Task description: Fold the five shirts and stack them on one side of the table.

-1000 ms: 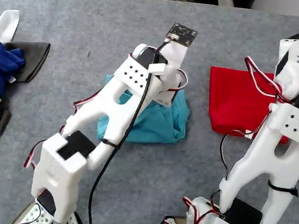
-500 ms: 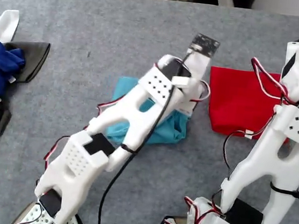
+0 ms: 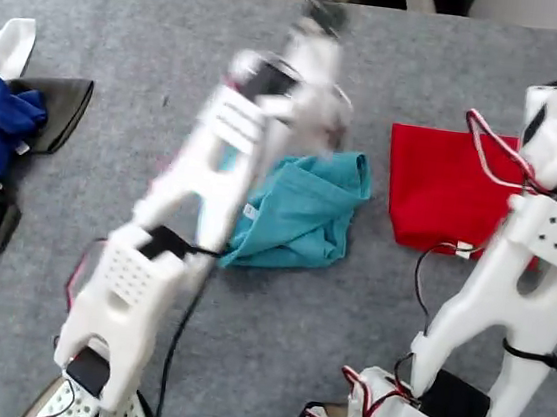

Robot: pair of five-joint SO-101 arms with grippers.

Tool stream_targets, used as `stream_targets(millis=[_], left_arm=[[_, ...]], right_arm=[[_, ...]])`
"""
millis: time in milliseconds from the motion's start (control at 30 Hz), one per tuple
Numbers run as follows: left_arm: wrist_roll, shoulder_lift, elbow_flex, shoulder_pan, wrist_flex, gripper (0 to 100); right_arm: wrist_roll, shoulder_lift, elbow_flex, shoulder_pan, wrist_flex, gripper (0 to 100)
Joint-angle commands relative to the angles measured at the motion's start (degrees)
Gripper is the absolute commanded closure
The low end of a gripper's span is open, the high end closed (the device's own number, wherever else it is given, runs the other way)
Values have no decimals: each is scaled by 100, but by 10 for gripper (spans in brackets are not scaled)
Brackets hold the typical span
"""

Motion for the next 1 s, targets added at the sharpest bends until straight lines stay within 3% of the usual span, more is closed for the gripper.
stream_targets(millis=[0,200,400,700,967], left_arm=[[-53,-492,-664,-1349,105,969],[-879,-1187,752,-2738,114,971],[-1213,-3024,4084,-2958,-105,971],[-1354,-5398,9622,-2967,-3473,968],[-738,-5301,11556,-3187,-5284,970]], right_arm=[[70,13,-268,-756,431,984],[404,549,-22,-2514,1284,984],[413,1604,-13,-3657,1284,984],[431,3169,-558,-4035,1407,985],[431,3741,-716,-4281,1459,985]])
